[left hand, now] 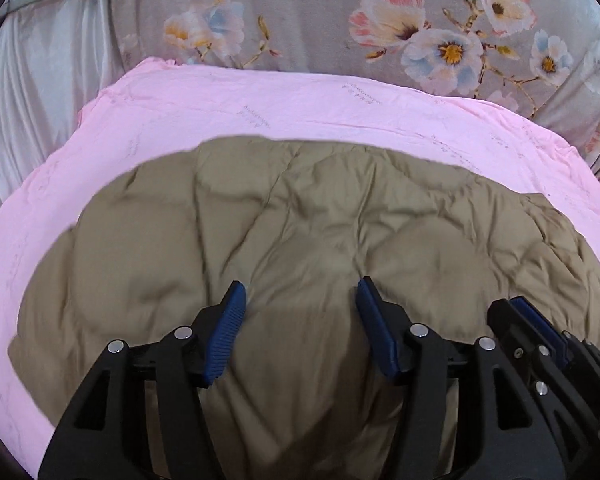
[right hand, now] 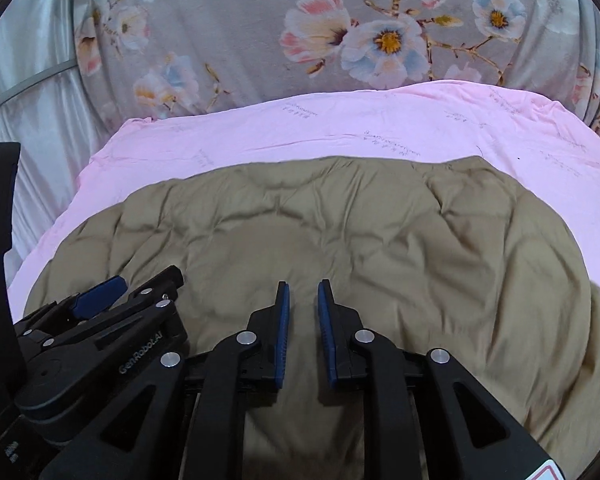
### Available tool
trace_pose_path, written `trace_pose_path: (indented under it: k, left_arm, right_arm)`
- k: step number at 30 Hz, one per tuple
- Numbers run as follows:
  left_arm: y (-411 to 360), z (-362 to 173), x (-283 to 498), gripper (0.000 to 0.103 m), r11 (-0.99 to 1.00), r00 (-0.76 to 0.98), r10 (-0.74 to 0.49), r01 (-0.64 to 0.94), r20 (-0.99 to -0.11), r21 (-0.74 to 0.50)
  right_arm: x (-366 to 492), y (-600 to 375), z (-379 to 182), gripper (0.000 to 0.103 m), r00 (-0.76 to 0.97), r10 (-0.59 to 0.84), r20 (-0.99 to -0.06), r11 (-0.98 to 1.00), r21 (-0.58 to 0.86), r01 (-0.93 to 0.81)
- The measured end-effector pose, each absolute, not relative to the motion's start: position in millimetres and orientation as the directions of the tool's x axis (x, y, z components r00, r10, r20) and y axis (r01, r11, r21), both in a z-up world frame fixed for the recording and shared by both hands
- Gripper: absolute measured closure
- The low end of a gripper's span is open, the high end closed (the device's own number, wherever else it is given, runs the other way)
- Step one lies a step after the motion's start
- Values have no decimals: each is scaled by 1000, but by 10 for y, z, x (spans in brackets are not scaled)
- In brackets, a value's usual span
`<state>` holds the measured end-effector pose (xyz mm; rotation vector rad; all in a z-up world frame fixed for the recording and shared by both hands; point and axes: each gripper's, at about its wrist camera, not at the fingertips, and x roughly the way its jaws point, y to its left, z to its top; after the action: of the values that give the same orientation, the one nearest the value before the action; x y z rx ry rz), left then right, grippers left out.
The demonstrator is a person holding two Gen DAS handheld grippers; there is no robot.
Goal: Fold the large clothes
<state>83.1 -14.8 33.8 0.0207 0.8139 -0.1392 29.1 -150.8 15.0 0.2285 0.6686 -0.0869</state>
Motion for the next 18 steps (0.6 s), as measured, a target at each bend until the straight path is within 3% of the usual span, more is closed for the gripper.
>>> trace_pose_path:
  k: [7,18]
  left_arm:
    - [-145,189,631,45,992,720,-85,129,-689,13]
    - [-169,122,670,44,992,710,-70,124,-701,27]
  right_arm:
    - [203,-1404,14,86,779,-28,-627,976,151,157]
    - [280,-1446,-83,86,753,-13,-658,971,172,167]
